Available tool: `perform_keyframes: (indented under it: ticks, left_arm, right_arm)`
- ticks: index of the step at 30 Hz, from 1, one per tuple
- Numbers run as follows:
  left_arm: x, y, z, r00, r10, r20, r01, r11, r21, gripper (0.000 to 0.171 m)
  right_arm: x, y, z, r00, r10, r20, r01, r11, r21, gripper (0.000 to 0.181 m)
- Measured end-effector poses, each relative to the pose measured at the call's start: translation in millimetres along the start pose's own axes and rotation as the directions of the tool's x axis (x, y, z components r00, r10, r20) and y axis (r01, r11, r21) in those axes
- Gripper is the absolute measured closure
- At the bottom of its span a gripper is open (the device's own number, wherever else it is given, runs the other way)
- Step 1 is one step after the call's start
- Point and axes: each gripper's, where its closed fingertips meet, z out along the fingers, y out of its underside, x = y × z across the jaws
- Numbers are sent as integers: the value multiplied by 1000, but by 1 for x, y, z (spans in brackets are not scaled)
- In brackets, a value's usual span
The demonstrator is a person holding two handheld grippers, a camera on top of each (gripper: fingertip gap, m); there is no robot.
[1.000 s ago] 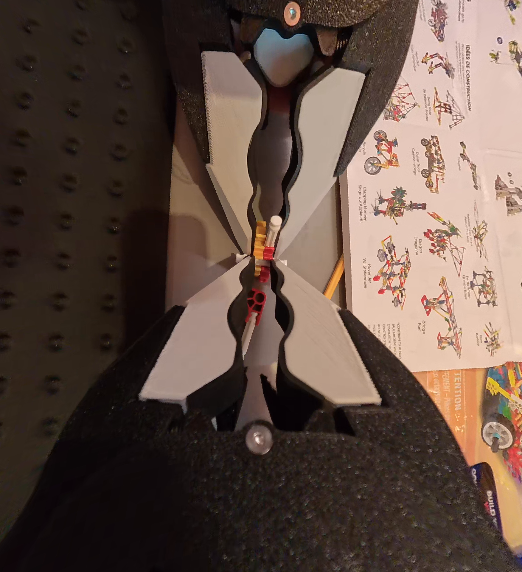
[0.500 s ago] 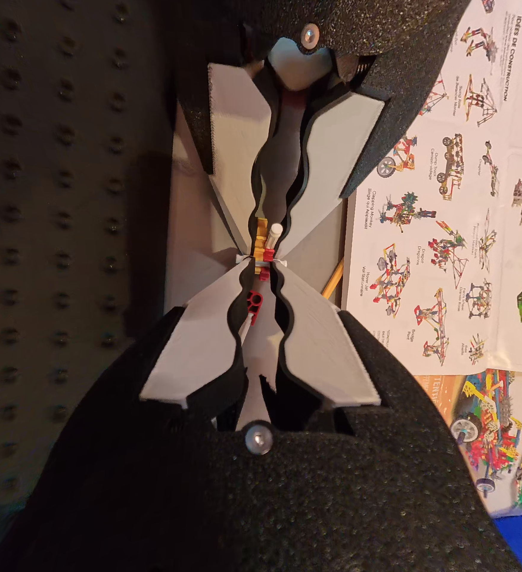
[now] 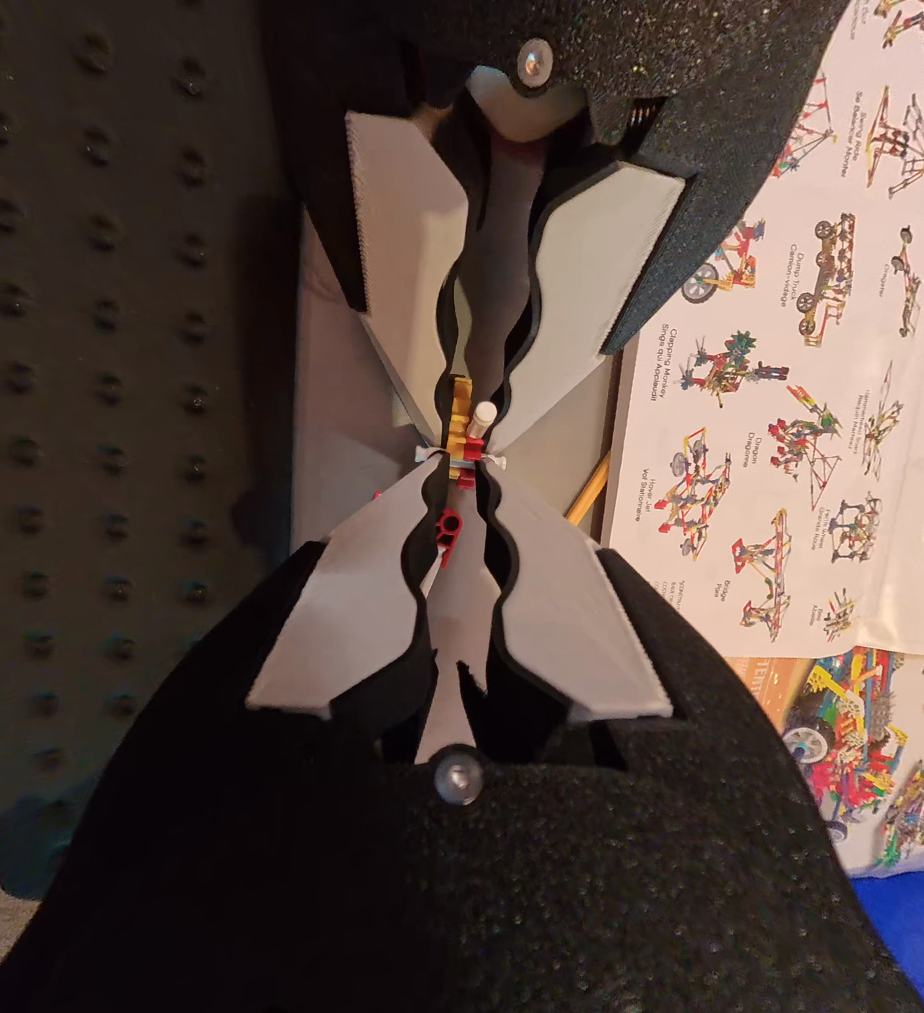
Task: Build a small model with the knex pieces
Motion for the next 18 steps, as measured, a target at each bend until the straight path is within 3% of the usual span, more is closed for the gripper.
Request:
perform_keyframes:
  ticks: [18]
  left_arm:
    - [2, 9, -11, 1000, 11, -21, -11, 1000, 5, 170]
  right_arm:
    - [1, 0, 1, 999, 44, -21, -44, 999, 12, 174]
